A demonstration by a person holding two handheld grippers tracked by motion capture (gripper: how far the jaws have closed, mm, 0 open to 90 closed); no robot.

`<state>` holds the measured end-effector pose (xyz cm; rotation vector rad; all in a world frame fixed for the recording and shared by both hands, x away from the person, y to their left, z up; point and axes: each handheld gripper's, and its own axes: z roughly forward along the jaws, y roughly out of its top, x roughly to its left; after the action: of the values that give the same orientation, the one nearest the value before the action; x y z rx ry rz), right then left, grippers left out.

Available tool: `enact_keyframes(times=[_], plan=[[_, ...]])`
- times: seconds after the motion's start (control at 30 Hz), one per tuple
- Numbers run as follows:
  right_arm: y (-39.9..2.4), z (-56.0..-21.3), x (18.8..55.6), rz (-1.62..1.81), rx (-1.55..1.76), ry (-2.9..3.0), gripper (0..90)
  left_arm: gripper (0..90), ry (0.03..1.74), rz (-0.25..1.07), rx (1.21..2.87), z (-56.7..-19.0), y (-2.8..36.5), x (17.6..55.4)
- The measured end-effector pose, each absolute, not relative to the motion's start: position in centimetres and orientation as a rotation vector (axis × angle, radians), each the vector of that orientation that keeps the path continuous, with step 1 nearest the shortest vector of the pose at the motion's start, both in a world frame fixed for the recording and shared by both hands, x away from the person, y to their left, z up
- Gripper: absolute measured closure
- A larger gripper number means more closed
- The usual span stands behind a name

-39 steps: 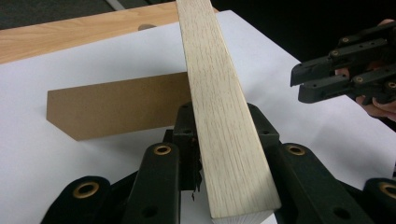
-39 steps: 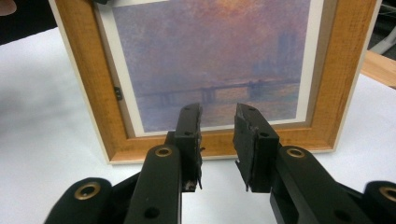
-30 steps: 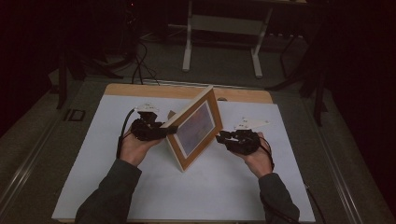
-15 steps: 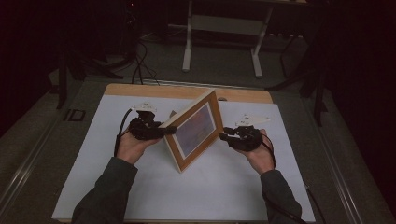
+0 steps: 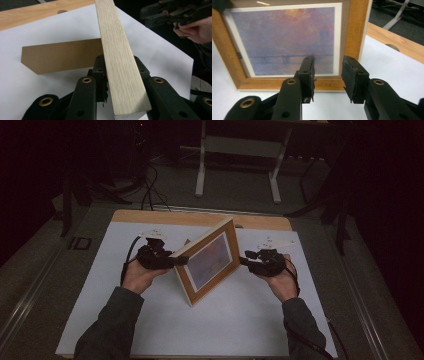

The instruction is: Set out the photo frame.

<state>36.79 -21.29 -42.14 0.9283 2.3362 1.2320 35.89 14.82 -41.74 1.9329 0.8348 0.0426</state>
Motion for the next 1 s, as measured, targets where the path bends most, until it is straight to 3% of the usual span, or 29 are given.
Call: enact_keyframes(times=[1.0], plan=[[-21.2,-41.3,39.9,1.208,1.027,2.264,45.0,72.9,0.742,-0.027,1.977,-41.8,15.2,37.5]])
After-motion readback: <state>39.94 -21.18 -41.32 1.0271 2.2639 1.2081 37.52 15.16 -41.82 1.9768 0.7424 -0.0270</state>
